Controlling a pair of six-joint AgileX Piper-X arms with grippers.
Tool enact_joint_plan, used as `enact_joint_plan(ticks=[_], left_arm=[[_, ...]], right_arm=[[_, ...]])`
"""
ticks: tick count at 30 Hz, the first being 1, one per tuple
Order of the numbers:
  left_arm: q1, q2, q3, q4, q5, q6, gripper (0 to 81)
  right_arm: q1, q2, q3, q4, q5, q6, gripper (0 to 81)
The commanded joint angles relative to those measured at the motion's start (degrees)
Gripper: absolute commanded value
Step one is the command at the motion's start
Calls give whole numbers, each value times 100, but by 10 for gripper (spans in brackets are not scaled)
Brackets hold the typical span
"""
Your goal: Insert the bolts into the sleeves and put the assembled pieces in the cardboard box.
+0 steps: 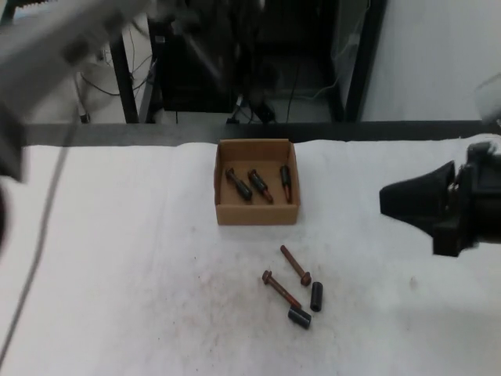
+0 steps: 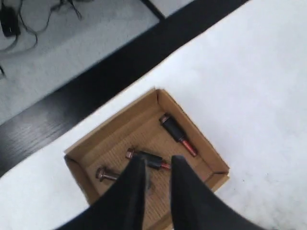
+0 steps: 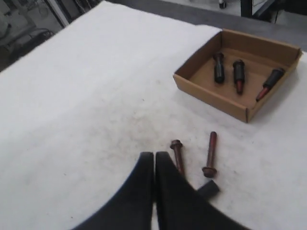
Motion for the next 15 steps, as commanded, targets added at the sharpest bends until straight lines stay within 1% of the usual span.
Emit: enact_joint_plan(ticks=[1,5,7,11,15], left_arm=[[7,-866,439,118,-42,211,8],[7,-1693,1491,-72,-42,200,1],[7,-2185,2385,-463,-85,137,1],[7,-3253,4492,-1682,-590,-61,1],[7,-4678,6610,-3493,-1025,-898,1]], right_arm=[[73,408,-5,59,301,-370,8],[339,1029,-16,-60,481,-492,8],[542,1336,-50,-152,569,-565,8],[941,1788,-278,-213,1027,-887,8],[1183,2145,-610,-269,1573,-1237,8]])
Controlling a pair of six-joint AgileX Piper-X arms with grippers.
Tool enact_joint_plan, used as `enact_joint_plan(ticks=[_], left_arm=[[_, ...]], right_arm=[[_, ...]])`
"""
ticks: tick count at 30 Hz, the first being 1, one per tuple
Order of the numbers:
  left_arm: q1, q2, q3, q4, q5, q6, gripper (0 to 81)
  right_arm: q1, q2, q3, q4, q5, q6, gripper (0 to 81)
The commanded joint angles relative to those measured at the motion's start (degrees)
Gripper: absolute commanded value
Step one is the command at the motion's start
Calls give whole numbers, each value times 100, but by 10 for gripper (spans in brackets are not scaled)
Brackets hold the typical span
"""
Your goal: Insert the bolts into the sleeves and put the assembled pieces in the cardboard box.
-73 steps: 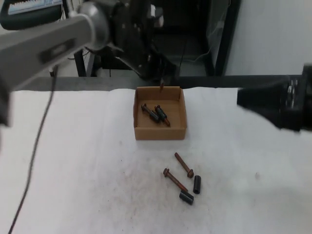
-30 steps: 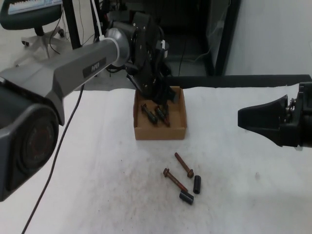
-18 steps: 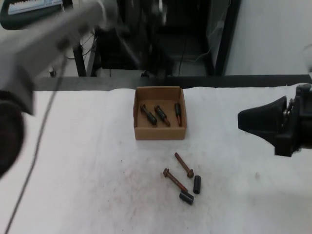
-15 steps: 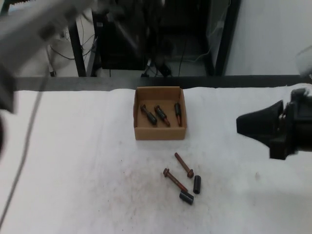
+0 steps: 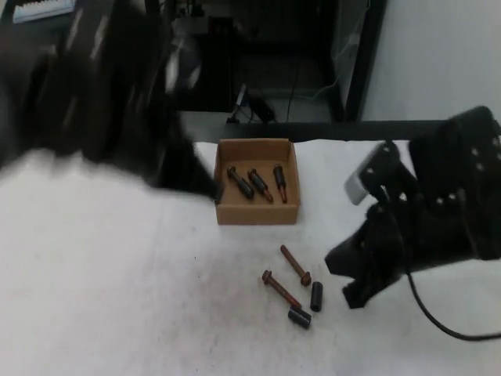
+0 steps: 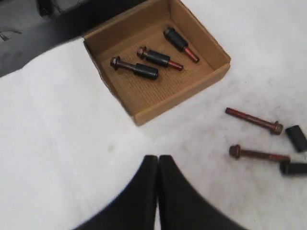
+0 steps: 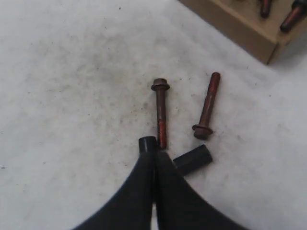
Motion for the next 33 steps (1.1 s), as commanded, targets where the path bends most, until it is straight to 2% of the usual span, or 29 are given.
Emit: enact_joint_plan(ticks=[1,6,8,10,12,15,17,25,33], left_arm=[[7,-1072,1299,-1577,-488,-839,1],[7,-2331,3275,-4036,-1216,-1218,1],[39,-2493,3812,-4513,-1223,-1208,1],[89,-2513,4088,-4451,-1031,-1208,1],[131,-2513,4223,-4215,-742,-1208,1],[138,-2513,4249,-3979,-674,-1208,1],[138,-2513,4249,-4001,-674,-1166,1],[138,-2513,4249,-4006,-674,-1061,1],[138,-2513,4249,-3989,-674,-1062,1]], right_arm=[[178,303,-367,-165,508,-363,8],[178,849,-728,-279,422,-892,7],[178,1123,-865,-279,383,-1146,20],[178,1464,-1058,-279,383,-1241,78],[178,1794,-1261,-279,403,-1376,165],[217,2205,-1583,-279,649,-1470,304],[275,2425,-1788,-279,828,-1599,337],[669,3205,-2580,93,1038,-2013,320],[975,3506,-2710,602,1234,-2089,320]])
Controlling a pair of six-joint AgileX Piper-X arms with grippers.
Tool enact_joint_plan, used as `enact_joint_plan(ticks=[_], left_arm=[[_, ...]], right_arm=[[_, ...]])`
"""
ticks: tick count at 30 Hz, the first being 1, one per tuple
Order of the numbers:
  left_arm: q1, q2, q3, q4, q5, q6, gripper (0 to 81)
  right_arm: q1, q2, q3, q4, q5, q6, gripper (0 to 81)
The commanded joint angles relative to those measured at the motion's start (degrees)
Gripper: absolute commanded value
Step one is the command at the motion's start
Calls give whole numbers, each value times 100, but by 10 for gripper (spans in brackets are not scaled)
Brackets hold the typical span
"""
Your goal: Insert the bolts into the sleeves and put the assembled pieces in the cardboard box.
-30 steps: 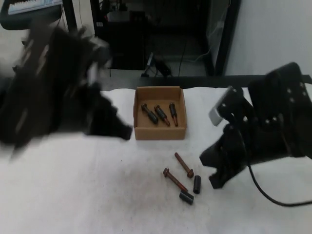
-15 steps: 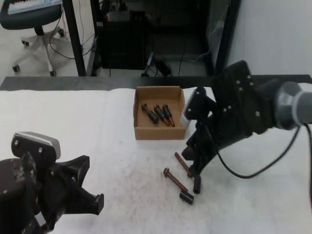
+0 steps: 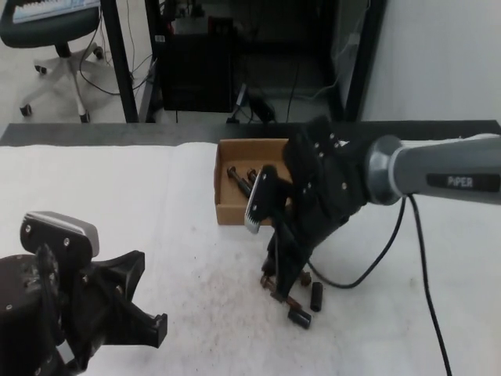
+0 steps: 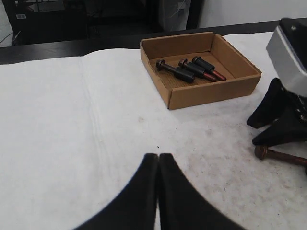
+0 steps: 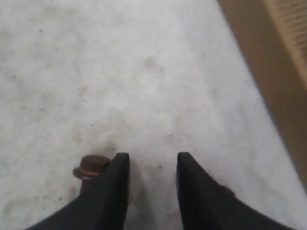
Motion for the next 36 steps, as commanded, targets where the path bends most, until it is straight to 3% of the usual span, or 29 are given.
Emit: enact_joint_plan(ticks=[1,14,18,24,36], left_arm=[[14,-46,-11,-35,13,21,1],[14,-46,-11,114,13,21,1],[14,-46,-11,112,13,11,1],[14,-46,-11,112,13,11,1],[14,-46,-11,112,13,11,1]], right_arm=[[29,-26,-47,175,49,-41,320],[29,-251,-532,341,963,-539,320],[29,-461,-730,985,884,-519,320],[181,-572,-691,2312,207,-208,320],[426,-524,-623,1763,204,-160,320]])
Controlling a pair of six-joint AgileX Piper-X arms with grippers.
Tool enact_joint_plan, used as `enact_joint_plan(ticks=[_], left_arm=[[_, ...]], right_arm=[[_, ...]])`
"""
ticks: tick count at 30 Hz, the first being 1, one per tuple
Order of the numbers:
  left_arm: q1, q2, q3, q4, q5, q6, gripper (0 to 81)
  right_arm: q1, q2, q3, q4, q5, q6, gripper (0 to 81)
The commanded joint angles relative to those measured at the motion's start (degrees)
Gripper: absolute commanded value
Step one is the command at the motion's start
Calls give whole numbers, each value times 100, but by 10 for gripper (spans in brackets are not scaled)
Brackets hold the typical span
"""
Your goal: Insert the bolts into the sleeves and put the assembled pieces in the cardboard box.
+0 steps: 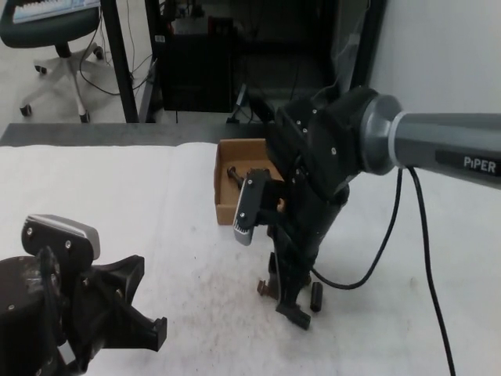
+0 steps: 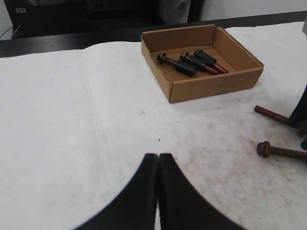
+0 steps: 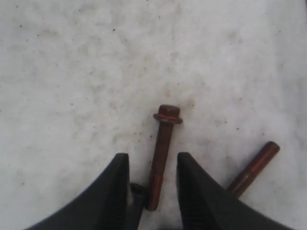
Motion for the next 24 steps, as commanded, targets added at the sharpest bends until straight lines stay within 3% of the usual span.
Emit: enact_joint_plan(ticks=[1,24], left_arm=[[14,-46,-11,-18,13,11,1],[14,-46,-11,-18,13,11,1]], right_arm=[[13,8,-3,-318,-83,11,320],[24,493,-3,-354,-83,150,320]])
